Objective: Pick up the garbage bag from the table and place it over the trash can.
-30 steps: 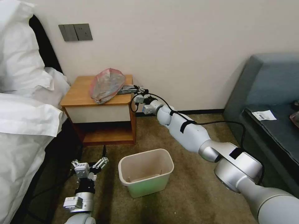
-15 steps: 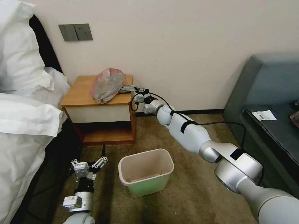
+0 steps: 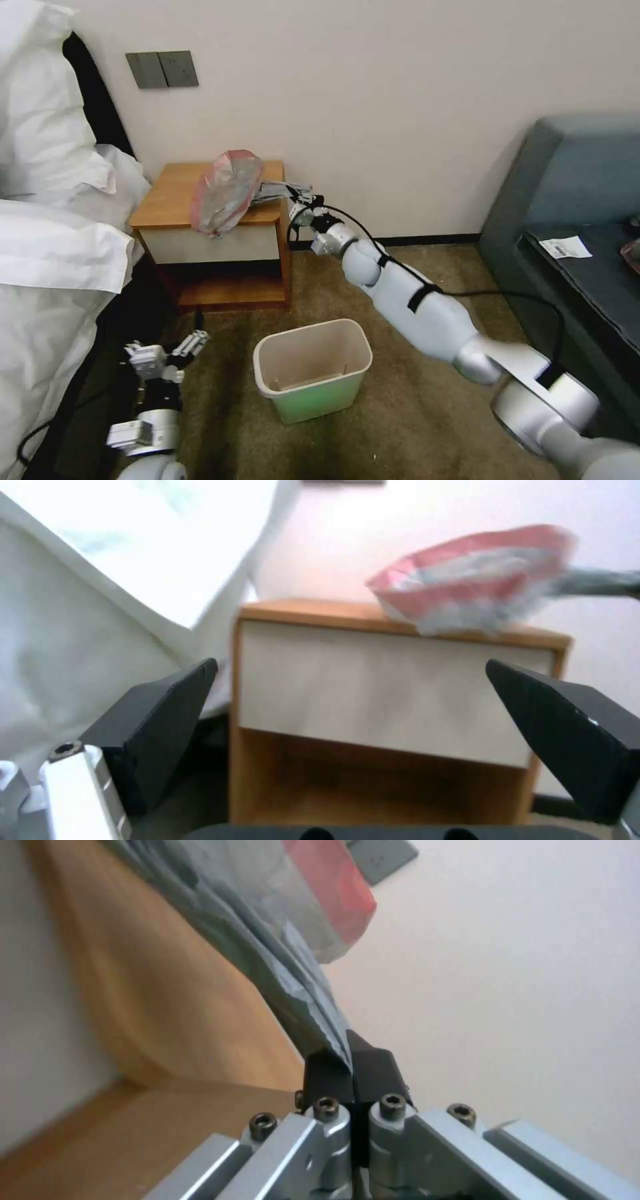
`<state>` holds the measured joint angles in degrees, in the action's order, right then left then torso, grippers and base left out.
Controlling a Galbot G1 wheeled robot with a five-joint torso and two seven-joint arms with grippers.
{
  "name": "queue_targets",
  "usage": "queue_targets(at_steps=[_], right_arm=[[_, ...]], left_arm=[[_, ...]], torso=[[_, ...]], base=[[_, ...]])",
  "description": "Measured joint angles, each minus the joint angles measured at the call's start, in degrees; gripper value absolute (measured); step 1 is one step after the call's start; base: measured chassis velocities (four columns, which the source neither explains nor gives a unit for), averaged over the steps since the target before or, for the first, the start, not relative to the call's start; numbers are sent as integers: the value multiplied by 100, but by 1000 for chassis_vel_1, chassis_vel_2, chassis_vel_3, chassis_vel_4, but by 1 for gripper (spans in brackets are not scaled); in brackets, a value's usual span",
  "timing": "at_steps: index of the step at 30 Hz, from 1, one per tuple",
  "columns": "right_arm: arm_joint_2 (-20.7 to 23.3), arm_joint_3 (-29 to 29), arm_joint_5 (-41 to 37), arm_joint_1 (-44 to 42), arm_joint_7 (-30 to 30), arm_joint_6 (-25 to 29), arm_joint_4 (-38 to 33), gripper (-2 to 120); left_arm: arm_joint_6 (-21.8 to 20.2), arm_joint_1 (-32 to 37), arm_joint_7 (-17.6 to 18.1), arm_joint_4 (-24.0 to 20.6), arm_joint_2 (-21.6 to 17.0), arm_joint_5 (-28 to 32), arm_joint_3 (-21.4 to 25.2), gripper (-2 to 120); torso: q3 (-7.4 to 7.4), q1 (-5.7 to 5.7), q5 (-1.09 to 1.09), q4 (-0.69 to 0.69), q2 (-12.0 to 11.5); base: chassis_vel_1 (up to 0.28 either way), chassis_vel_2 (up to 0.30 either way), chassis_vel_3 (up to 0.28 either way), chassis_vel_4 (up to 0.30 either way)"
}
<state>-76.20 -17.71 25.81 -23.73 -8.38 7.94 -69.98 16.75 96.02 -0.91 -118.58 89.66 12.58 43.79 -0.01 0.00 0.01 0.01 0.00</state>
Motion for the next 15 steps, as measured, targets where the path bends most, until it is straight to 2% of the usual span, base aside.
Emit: queue_targets(at_steps=[2, 6, 12, 15], right_arm=[[32, 21, 8, -74, 9, -17, -96, 0], [445, 280, 140, -1138, 79, -224, -1352, 0], [724, 466, 363, -1959, 203, -236, -2110, 0], [912, 575, 540, -2631, 287, -196, -2548, 0]], left_arm=[[-33, 6, 35, -41, -10, 17, 7, 100], [-314, 25, 336, -546, -100, 407, 65, 100], [-410, 25, 383, -848, -110, 561, 72, 100], [-449, 31, 393, -975, -93, 564, 51, 100]], torso=[[0, 0, 0, 0, 0], [0, 0, 0, -2, 0], [0, 0, 0, -2, 0], [0, 0, -1, -2, 0]], base=[[0, 0, 0, 0], [0, 0, 0, 0], [0, 0, 0, 0], [0, 0, 0, 0]])
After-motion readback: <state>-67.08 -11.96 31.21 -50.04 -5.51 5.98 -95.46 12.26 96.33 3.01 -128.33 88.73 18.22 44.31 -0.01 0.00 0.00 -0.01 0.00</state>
